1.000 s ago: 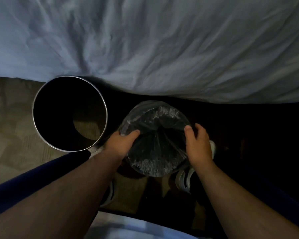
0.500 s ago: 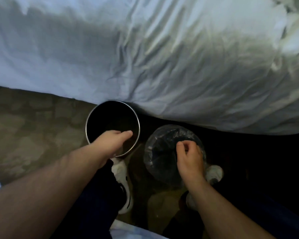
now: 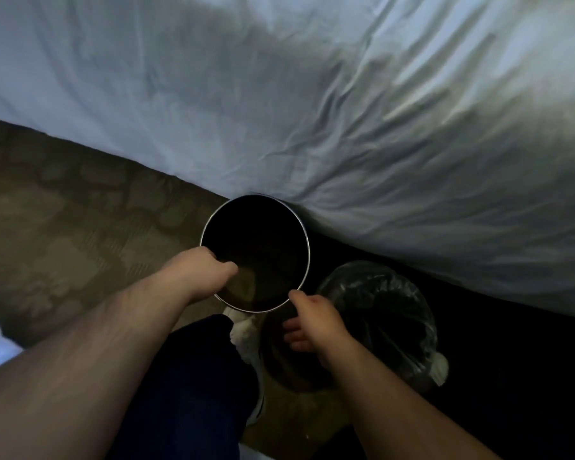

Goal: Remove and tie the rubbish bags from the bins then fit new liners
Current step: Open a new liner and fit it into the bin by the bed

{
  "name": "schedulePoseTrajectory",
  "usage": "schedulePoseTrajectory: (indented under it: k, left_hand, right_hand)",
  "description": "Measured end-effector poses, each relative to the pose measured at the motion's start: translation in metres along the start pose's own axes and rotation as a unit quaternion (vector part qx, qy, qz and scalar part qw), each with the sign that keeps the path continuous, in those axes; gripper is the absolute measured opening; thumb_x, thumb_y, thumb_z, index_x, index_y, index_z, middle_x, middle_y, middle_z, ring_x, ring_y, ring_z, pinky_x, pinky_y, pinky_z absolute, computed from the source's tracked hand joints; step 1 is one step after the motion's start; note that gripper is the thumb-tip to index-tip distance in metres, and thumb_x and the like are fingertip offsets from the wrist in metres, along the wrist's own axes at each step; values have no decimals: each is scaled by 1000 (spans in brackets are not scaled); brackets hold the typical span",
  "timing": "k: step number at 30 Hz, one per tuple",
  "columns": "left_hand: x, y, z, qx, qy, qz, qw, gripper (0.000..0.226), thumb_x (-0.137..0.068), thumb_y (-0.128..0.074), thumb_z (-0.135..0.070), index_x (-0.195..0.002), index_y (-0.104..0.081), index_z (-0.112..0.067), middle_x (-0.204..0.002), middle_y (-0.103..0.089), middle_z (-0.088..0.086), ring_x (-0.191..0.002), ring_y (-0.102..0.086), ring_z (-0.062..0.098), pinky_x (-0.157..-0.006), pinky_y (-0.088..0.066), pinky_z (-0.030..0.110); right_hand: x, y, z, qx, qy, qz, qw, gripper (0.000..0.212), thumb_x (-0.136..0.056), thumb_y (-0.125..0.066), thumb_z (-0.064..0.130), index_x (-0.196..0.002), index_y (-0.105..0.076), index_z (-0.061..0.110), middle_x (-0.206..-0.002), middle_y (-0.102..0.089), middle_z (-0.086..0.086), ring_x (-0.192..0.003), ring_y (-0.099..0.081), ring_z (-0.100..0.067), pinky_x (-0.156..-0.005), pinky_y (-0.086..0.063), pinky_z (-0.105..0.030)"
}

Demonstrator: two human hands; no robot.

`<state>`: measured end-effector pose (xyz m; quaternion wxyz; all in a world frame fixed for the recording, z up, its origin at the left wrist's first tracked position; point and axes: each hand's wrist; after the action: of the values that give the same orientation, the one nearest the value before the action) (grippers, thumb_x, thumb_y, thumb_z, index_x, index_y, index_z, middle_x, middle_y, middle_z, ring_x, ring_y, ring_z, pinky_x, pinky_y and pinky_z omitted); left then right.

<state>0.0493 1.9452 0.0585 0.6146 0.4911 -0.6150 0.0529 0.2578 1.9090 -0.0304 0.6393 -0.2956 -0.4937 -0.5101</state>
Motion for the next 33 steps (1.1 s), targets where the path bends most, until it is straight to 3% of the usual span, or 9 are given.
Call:
schedulePoseTrajectory:
  k: [2, 5, 8, 13, 18, 20, 24, 29, 33]
  left_hand:
    - [-7, -5, -3, -7, 3, 16, 1000, 48, -94, -55, -43, -125, -61, -8, -113, -63, 9, -104, -59, 26, -91, -49, 34]
    - [-15, -11, -6, -20, 6, 24, 999, 54, -92, -55, -46, -132, -55, -9, -125, -61, 11, -112, -58, 27, -94, -49, 35]
    - [-21, -14, -4, -29, 21, 36, 999, 57, -93, -54, -47, -136, -53, -10, -130, -59, 12, -117, -56, 28, -95, -48, 34]
    - [-31, -13, 5, -20, 37, 42, 998, 63, -91, -56, -49, -139, -49, -9, -134, -57, 11, -120, -55, 28, -100, -47, 37]
    - [-37, -16, 7, -17, 47, 46, 998, 72, -89, -57, -59, -139, -50, -7, -133, -58, 12, -119, -57, 28, -100, -48, 38]
    - [-38, -15, 7, -16, 55, 40, 998, 85, -85, -60, -63, -145, -42, -6, -140, -53, 14, -124, -53, 31, -103, -47, 40]
    - [-33, -8, 9, -38, 76, -36, 996, 103, -77, -65, -69, -155, -22, -16, -152, -31, 19, -135, -38, 39, -108, -41, 49]
    - [-2, -2, 4, -47, 47, -109, 992, 103, -79, -68, -63, -156, -14, -21, -158, -17, 15, -139, -28, 41, -107, -37, 51]
    - [33, 9, 4, -45, -14, -161, 986, 97, -83, -68, -55, -155, -13, -24, -162, -11, 10, -142, -26, 37, -107, -40, 53]
  right_hand:
    - [-15, -6, 1, -5, -24, 7, 1000, 44, -96, -56, 50, -128, -50, 22, -104, -69, -11, -87, -73, -27, -67, -61, -34]
    - [-36, -17, 1, -18, -44, -28, 998, 57, -93, -58, 44, -143, -39, 22, -109, -66, -15, -81, -74, -29, -58, -60, -33]
    - [-54, -24, 2, -59, -49, -42, 996, 54, -92, -53, 31, -143, -35, 28, -116, -63, -19, -72, -76, -33, -53, -58, -34]
    - [-62, -30, 7, -99, -25, -39, 994, 50, -94, -52, 13, -138, -43, 34, -126, -60, -14, -92, -71, -41, -48, -55, -29]
    - [-56, -25, 8, -120, 10, -26, 992, 47, -94, -55, 11, -137, -52, 31, -117, -66, -10, -87, -74, -34, -53, -57, -28]
    - [-50, -20, 12, -125, 19, -30, 992, 45, -94, -56, 11, -136, -55, 29, -117, -67, -11, -87, -74, -34, -53, -57, -27]
    - [-27, -13, 20, -110, 30, -17, 993, 38, -95, -56, 14, -130, -59, 29, -113, -70, -10, -82, -76, -31, -55, -58, -29]
    - [9, -6, 27, -90, 60, -15, 994, 34, -94, -56, 12, -125, -61, 25, -105, -73, -11, -72, -76, -28, -50, -54, -27]
    - [47, 4, 39, -49, 84, -4, 995, 34, -95, -57, 16, -127, -60, 27, -107, -73, -9, -75, -76, -29, -52, -55, -29]
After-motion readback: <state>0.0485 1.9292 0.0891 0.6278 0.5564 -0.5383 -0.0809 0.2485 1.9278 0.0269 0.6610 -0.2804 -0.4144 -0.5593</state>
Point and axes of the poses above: each hand's wrist, its own x-axis away from the middle knuckle, its own y-axis out of the back of the hand, z = x × y
